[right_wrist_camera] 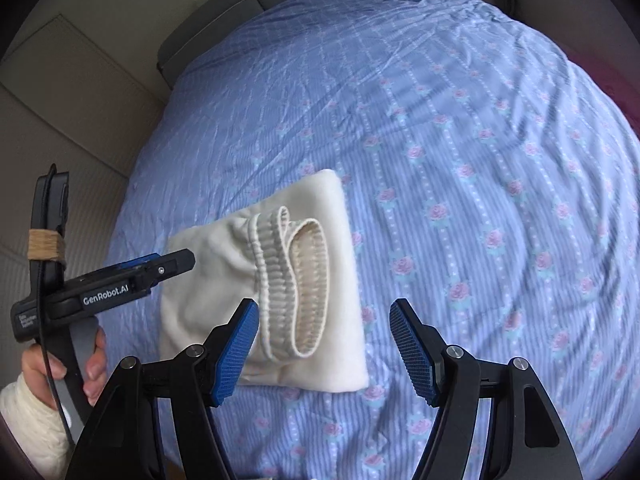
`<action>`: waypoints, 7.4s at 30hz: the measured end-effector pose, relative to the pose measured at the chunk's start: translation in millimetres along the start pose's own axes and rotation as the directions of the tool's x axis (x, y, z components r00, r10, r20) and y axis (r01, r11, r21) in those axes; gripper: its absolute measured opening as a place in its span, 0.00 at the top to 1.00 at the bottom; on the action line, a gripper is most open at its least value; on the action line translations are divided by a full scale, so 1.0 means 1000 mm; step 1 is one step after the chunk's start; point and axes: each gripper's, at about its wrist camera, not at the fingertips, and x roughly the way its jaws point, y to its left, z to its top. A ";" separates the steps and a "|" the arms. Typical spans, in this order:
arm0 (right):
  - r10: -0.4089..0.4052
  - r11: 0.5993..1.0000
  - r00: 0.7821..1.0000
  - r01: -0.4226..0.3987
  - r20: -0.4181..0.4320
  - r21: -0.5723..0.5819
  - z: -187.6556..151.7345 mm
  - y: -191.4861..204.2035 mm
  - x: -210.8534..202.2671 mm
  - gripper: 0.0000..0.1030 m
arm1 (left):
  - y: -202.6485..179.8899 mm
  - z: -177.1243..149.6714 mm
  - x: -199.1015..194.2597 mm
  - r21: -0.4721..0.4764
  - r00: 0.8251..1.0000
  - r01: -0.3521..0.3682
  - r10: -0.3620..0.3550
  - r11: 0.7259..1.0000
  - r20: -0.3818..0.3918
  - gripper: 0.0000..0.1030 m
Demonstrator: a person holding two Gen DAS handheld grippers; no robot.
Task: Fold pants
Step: 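Grasp the waistband with the right gripper and tuck it over the bundle, then grasp the edge of the folded bundle with the right gripper, then lift the bundle with the right gripper while the left gripper grips its other side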
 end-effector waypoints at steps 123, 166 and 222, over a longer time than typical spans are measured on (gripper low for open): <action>-0.389 0.895 0.915 0.346 0.111 0.282 -0.074 0.046 0.118 0.55 | 0.207 -0.093 0.054 -0.297 0.981 0.192 -0.183 0.935 0.060 0.15; -0.265 0.962 0.947 0.248 0.184 0.110 -0.069 0.122 0.014 0.63 | 0.188 -0.023 -0.017 -0.084 0.894 0.444 -0.436 0.892 0.100 0.82; -0.018 0.963 0.970 0.083 0.244 -0.258 -0.231 0.584 0.026 0.63 | 0.608 -0.233 -0.249 -0.165 0.914 0.317 -0.254 0.934 0.315 0.82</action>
